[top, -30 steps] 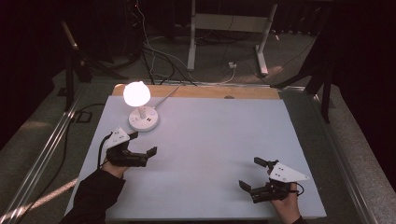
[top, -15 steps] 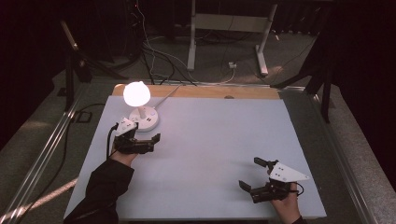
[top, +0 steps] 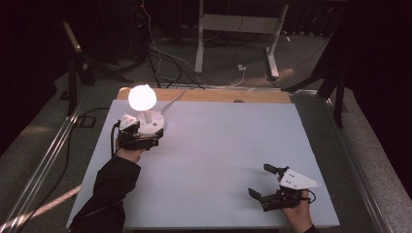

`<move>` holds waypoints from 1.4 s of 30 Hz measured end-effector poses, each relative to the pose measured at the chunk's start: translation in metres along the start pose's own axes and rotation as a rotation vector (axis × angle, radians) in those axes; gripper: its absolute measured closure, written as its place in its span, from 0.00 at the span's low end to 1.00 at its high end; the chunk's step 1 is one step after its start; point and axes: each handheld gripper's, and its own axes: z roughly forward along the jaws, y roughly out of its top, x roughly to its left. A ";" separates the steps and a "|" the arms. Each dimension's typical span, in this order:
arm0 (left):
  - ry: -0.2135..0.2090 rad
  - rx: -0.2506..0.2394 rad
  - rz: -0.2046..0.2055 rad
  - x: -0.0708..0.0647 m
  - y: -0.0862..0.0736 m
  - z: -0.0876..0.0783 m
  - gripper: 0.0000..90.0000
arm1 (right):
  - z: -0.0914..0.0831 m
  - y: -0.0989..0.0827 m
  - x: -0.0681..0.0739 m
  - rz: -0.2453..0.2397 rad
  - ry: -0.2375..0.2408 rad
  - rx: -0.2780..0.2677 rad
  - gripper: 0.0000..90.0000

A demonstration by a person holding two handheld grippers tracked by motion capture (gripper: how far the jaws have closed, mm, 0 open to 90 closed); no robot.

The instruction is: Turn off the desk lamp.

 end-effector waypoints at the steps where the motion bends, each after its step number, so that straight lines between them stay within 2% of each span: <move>1: 0.000 0.000 0.000 0.000 0.000 0.000 0.01 | 0.000 0.000 0.000 -0.001 0.000 0.000 0.00; 3: 0.013 -0.005 -0.009 0.003 0.000 0.002 0.05 | 0.000 0.000 0.000 0.000 0.001 0.000 0.00; 4: 0.009 -0.009 -0.026 0.007 0.000 0.003 0.06 | 0.000 0.000 0.000 -0.001 0.001 0.001 0.00; 7: 0.007 -0.011 -0.036 0.010 0.001 0.005 0.11 | 0.000 0.000 0.000 -0.001 0.002 0.000 0.00; 9: 0.017 -0.015 -0.038 0.013 0.000 0.006 0.18 | 0.000 0.000 0.000 -0.001 0.002 0.000 0.00; 10: 0.014 -0.014 -0.039 0.014 0.001 0.007 0.19 | 0.000 0.000 0.000 -0.001 0.003 0.001 0.00; 11: 0.028 -0.009 -0.029 0.015 0.001 0.009 0.22 | 0.000 0.000 0.000 0.000 0.004 0.001 0.00; 13: 0.029 -0.008 -0.031 0.016 0.001 0.010 0.28 | 0.000 0.000 0.000 0.001 0.004 0.002 0.00; 17: 0.086 0.017 -0.023 0.020 0.001 0.017 0.46 | 0.001 0.000 0.000 0.001 0.005 0.003 0.00; 20: 0.105 0.032 -0.030 0.024 -0.002 0.021 0.61 | 0.001 0.000 -0.001 0.001 0.005 0.003 0.00; 26: 0.147 0.061 -0.011 0.033 -0.009 0.027 0.79 | 0.001 -0.001 -0.001 0.003 0.008 0.006 0.00; 33: 0.131 0.082 -0.025 0.039 -0.013 0.032 0.98 | 0.001 -0.001 -0.001 0.004 0.010 0.010 0.00; 42: 0.110 0.113 -0.046 0.042 -0.014 0.039 1.00 | 0.002 -0.001 -0.001 0.003 0.011 0.014 0.00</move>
